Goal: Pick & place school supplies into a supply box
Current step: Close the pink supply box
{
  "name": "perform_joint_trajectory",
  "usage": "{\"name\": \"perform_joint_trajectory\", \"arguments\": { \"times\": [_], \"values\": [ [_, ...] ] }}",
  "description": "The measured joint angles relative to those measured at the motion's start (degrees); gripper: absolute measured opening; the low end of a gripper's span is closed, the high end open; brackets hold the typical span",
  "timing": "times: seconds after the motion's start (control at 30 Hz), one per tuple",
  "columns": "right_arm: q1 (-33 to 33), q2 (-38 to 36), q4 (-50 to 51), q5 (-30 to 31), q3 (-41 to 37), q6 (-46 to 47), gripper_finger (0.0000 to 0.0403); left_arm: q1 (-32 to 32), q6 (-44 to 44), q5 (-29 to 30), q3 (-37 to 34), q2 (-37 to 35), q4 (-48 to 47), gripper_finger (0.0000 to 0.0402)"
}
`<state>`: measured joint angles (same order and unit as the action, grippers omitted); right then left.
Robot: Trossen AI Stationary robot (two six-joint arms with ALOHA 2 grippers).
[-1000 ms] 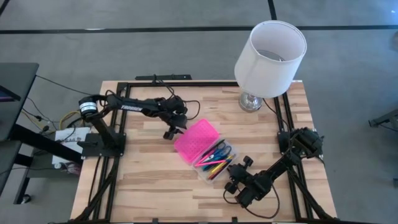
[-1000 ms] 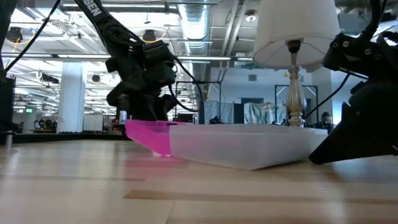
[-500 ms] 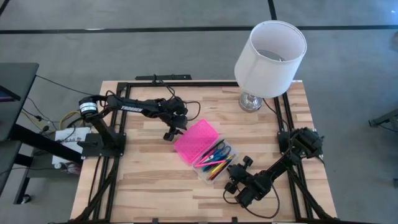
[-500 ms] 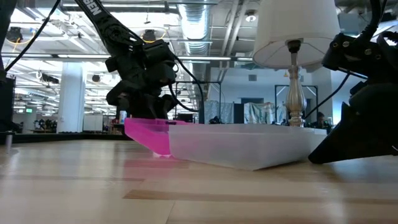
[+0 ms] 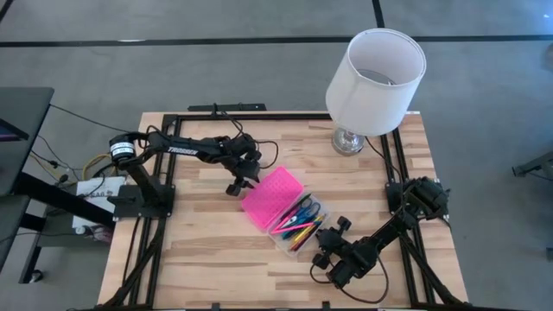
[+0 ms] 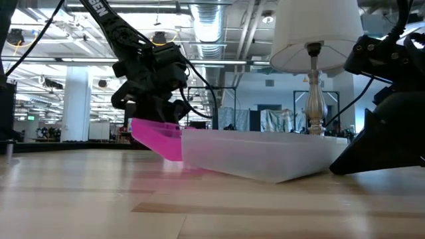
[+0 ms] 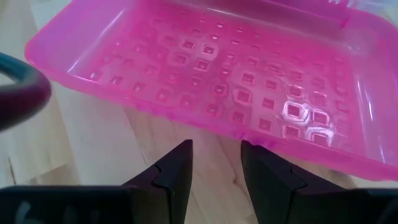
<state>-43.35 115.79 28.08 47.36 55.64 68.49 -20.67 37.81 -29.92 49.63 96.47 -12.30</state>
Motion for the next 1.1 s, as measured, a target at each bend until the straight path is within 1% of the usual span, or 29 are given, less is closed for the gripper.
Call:
{"name": "perform_joint_trajectory", "arguments": {
  "times": [0.53,0.73,0.93,1.1],
  "values": [
    [0.0,0.0,0.1,0.0,0.0,-1.2,0.0063,-0.7,0.0,0.2,0.2,-0.1,0.3,0.0132],
    [-0.4,0.0,0.2,-0.1,0.0,-1.5,0.0063,-1.3,0.1,-0.8,0.3,-0.6,0.2,0.0132],
    [-0.4,0.0,-0.7,0.0,0.0,-4.6,0.0063,-1.3,0.5,-1.3,0.3,-3.7,-0.6,0.0132],
    [-0.4,0.0,-0.9,0.0,0.0,-4.7,0.0063,-1.0,0.4,-3.0,0.3,-7.0,-0.5,0.0132]
  ]
}}
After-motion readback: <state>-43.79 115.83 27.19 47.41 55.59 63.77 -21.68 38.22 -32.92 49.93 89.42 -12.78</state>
